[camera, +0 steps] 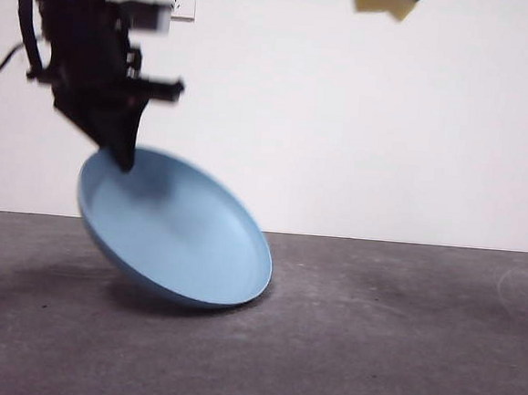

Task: Pick up the plate,pick up the cloth,clean the plate with the cloth

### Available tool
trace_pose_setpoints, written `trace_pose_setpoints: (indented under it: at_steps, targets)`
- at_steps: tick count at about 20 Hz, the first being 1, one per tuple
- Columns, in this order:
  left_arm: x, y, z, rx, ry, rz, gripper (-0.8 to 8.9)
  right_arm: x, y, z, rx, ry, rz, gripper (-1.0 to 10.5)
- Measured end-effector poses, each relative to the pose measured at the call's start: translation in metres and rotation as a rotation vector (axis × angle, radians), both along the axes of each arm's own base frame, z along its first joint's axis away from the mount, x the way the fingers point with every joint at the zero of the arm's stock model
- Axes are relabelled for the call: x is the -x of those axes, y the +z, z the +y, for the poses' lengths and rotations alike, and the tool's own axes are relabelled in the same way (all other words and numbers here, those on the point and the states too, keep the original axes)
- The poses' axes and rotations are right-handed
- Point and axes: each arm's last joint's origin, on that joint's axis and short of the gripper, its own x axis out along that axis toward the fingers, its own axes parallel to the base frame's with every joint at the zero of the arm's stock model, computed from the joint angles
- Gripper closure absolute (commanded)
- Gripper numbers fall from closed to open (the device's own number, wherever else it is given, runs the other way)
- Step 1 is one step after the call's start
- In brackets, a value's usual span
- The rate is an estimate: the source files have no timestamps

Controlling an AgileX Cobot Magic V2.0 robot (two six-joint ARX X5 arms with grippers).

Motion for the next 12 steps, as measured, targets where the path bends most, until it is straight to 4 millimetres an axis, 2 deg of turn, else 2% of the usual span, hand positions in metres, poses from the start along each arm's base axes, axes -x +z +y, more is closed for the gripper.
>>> trace_pose_setpoints:
  at_steps: [6, 8, 11, 12]
  targets:
    - [-0.024, -0.036, 0.009, -0.019, 0.045, 0.082, 8.03, 0.019, 0.01, -0.018, 0.0, -0.001, 0.0, 9.6]
    - [-0.03, -0.047, 0.01, -0.001, 0.043, 0.109, 6.89, 0.022, 0.012, -0.02, -0.006, 0.0, -0.006, 9.6]
    - [-0.036, -0.062, 0.01, 0.036, 0.021, 0.163, 4.37, 0.022, 0.013, -0.02, -0.007, -0.001, -0.007, 9.6]
    - [-0.036, -0.066, 0.01, 0.039, 0.019, 0.178, 4.21, 0.022, 0.012, -0.02, -0.003, -0.001, -0.003, 9.6]
